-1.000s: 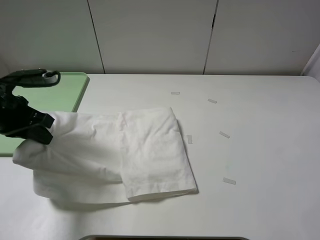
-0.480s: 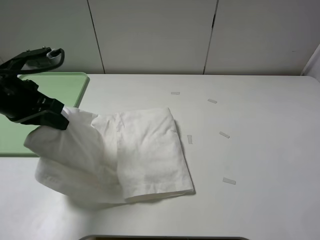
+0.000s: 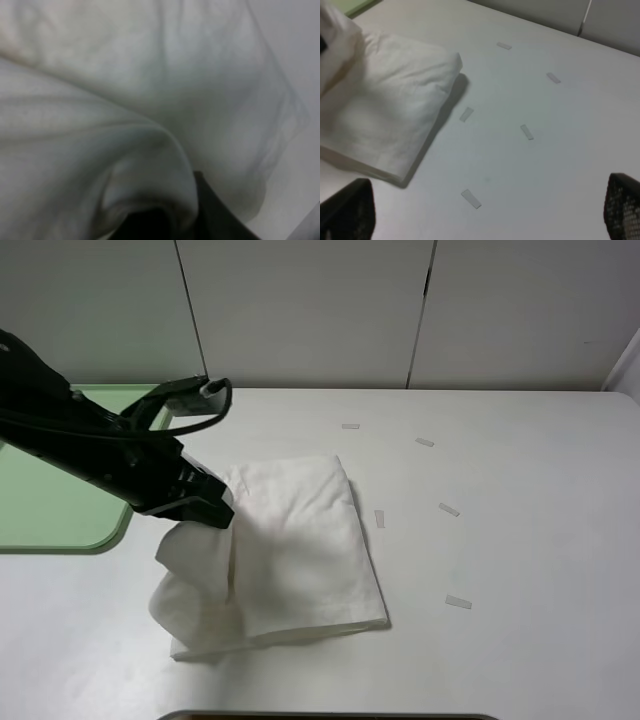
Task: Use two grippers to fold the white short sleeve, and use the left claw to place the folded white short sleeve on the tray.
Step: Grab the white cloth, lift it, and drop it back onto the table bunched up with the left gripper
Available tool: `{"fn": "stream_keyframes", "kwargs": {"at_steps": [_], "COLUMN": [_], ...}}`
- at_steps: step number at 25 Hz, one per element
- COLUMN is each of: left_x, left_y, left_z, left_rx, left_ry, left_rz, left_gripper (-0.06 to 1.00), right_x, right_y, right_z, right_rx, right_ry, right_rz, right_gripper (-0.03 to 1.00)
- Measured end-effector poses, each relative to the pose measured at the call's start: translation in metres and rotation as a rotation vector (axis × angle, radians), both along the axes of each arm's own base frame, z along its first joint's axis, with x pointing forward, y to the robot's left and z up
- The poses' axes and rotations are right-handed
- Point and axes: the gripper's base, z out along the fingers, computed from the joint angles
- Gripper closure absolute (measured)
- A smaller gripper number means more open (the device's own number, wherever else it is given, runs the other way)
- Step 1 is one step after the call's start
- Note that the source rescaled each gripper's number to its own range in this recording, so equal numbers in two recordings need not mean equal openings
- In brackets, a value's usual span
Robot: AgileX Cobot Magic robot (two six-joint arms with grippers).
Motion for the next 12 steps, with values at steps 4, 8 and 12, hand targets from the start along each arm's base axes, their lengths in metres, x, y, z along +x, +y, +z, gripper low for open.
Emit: {"fn": "stream_keyframes", "kwargs": {"at_steps": [4,8,12], "left_x": [0.002,0.011,0.024], "left_y": [-0.031,-0.056,-0.064], "left_z": [-0.021,-0.029,-0.026], "left_rx": [-0.024,-0.07,-0.109], "left_ry": [-0.004,-0.017,-0.041], "left_rz": [-0.046,-0.061,-0.05], "left_gripper": [0.92,0.92,0.92], "right_x": [0.0,0.0,0.0], "right_y": [0.0,0.0,0.0], "right_z": [0.0,0.0,0.0], "right_rx": [0.0,0.0,0.0], "right_ry": [0.0,0.0,0.0], "right_rz": [0.0,0.0,0.0], "right_gripper": [-0.03,-0.03,-0.03]}}
